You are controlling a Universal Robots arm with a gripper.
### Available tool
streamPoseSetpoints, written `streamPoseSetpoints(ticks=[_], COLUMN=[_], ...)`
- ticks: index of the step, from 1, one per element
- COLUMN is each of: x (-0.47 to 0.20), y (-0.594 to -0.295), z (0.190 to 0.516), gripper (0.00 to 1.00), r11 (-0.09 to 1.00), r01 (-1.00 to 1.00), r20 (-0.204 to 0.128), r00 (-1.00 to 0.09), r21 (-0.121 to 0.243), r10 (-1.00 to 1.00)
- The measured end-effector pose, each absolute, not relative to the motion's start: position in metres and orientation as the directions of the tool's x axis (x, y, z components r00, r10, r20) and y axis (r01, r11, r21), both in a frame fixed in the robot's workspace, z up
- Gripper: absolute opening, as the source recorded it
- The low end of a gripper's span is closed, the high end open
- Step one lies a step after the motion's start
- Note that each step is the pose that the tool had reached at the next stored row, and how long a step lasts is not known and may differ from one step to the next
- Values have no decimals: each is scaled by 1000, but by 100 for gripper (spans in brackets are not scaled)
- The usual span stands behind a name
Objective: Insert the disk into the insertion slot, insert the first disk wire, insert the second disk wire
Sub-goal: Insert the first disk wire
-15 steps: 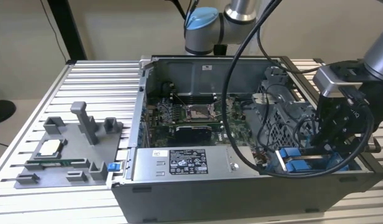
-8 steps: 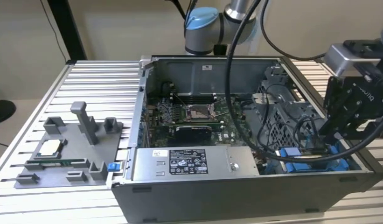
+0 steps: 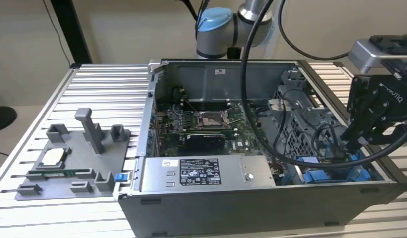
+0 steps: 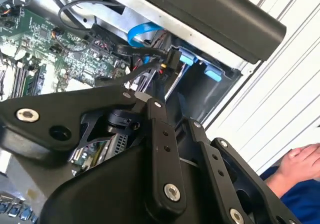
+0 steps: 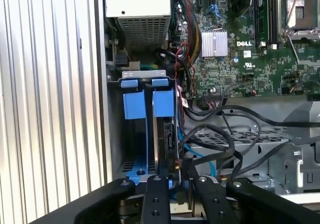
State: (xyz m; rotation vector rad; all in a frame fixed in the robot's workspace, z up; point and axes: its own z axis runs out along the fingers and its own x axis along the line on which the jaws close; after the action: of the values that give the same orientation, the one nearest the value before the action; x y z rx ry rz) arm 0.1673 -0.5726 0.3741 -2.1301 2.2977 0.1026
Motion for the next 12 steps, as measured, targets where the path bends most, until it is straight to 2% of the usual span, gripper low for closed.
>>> streamPoseSetpoints(ticks=[12], x=[196], y=[-573], z=[368], gripper=[0], r11=[60], r01=[-997], r20=[-57], r00=[-62], r21=[45], r10=[-996])
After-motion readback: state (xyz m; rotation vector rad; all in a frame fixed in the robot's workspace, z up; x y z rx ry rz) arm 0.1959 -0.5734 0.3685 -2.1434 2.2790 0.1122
